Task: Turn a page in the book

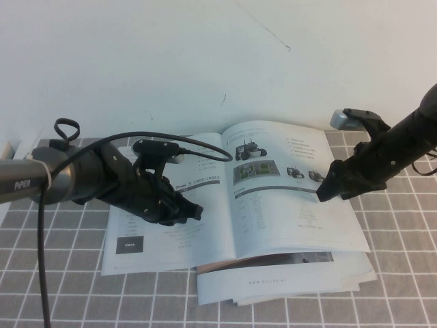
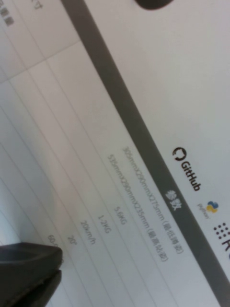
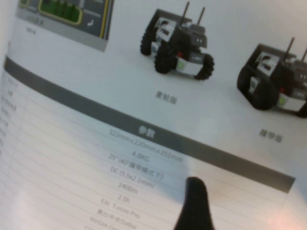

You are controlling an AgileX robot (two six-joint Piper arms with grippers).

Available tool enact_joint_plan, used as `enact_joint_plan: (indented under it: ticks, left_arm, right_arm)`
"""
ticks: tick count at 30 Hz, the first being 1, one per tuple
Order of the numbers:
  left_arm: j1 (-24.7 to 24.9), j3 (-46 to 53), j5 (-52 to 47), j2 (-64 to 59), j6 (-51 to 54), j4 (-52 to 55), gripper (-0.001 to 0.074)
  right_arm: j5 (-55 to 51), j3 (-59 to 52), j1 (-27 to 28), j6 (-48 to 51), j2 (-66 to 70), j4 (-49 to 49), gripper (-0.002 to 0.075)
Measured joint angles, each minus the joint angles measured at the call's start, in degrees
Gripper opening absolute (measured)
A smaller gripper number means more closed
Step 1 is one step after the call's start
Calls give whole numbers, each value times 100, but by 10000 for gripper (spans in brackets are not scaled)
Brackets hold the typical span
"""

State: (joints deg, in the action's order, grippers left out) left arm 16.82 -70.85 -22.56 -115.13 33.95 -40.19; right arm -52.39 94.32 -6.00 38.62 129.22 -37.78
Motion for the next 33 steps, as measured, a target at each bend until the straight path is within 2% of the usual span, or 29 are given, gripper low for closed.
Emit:
enact_joint_plan:
  ticks: [13, 23, 33]
  left_arm:
    - [-10, 4, 0, 0, 63, -91, -4]
    - [-10, 4, 0, 0, 76, -160, -4]
    - [-10, 4, -10, 0, 85, -160, -4]
  right_arm:
    - [-11, 17, 0, -288, 39, 267, 507]
    - [-503, 75, 0, 33, 49, -361, 507]
    - [-1471, 1154, 0, -103, 58, -472, 507]
